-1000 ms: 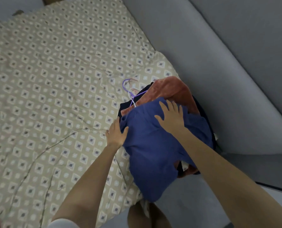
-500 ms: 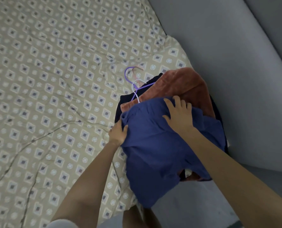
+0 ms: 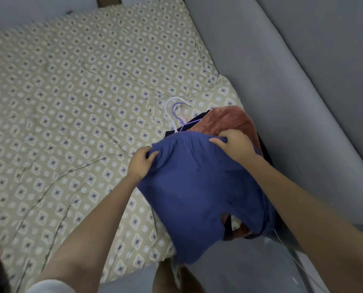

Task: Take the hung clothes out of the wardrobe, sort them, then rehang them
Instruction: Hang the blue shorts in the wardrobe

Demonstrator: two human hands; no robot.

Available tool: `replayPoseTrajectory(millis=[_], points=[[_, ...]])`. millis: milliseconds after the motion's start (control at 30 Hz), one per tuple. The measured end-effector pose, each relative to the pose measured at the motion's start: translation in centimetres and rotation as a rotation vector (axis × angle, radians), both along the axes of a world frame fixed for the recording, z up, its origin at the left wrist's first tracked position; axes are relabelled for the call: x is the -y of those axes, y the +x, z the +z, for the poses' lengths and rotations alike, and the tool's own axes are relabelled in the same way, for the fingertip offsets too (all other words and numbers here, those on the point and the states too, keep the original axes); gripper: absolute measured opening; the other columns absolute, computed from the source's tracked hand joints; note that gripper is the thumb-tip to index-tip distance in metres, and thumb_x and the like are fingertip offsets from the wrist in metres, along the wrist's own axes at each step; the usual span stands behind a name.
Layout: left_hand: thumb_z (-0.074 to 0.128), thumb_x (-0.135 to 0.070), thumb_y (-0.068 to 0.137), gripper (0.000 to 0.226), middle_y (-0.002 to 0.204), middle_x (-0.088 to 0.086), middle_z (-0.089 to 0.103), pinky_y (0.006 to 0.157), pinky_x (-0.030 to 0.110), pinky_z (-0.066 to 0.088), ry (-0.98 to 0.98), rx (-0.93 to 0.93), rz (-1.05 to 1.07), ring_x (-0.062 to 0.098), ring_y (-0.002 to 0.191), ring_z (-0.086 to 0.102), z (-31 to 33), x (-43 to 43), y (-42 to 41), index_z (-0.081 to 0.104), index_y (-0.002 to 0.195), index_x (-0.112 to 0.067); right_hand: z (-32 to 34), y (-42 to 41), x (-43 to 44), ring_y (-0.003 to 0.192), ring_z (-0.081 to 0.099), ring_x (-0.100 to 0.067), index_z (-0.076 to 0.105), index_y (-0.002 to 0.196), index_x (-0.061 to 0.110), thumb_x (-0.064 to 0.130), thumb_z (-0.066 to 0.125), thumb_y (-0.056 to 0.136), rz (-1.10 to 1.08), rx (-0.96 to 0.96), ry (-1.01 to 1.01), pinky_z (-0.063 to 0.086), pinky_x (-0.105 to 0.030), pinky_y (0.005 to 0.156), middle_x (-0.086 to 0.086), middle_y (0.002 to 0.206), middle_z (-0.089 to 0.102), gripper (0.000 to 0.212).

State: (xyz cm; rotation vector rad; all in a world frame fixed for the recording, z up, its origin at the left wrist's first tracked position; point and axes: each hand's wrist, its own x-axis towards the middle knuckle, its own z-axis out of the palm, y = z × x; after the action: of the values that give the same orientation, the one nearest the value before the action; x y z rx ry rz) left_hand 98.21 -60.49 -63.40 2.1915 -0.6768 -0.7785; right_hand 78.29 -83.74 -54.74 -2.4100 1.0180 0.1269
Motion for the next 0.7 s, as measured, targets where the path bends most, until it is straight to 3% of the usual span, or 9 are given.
replayPoseTrajectory(millis=[67,233,467,700], points=[[0.061,-0.016,0.095,0.044,0.056,-0.002,0.032,0.054,0.027,0.026,-0.035,0.013,0.005,0.013,0.054,0.028,3.2,-0.5,0.1,0.032,0.063,-0.018,2.7,0.0,-0.4,0.061,0.052,-0.021,0.056,0.067,0.006,0.056,0.054,0.092,-0.003,0.022,-0.024,0.043,-0.038,0.061,-0.003,0.065,0.059,0.056],[0.061,-0.019,0.094,0.034,0.057,-0.004,0.038,0.054,0.026,0.028,-0.098,0.068,0.042,0.010,0.054,0.032,9.6,-2.5,-1.3,0.043,0.066,-0.013,9.6,-1.3,-2.1,0.079,0.059,-0.014,0.073,0.083,0.021,0.051,0.058,0.092,-0.047,0.124,0.023,0.049,-0.034,0.072,0.010,0.085,0.070,0.035],[0.066,-0.017,0.090,0.032,0.058,-0.005,0.042,0.054,0.023,0.030,-0.193,0.129,-0.028,0.008,0.053,0.038,14.8,-3.9,-2.8,0.047,0.064,-0.020,13.9,-5.7,-5.7,0.089,0.060,-0.014,0.073,0.086,0.021,0.047,0.063,0.090,-0.176,0.174,0.032,0.049,-0.033,0.078,0.009,0.093,0.070,0.029],[0.068,-0.011,0.087,0.006,0.069,-0.007,0.058,0.058,0.019,0.037,-0.263,0.120,-0.231,0.003,0.059,0.048,17.7,-4.4,-2.8,0.065,0.085,-0.015,16.2,-9.9,-10.6,0.087,0.059,-0.010,0.069,0.079,0.025,0.045,0.066,0.088,-0.343,0.256,-0.024,0.041,-0.027,0.072,0.014,0.086,0.066,0.022]])
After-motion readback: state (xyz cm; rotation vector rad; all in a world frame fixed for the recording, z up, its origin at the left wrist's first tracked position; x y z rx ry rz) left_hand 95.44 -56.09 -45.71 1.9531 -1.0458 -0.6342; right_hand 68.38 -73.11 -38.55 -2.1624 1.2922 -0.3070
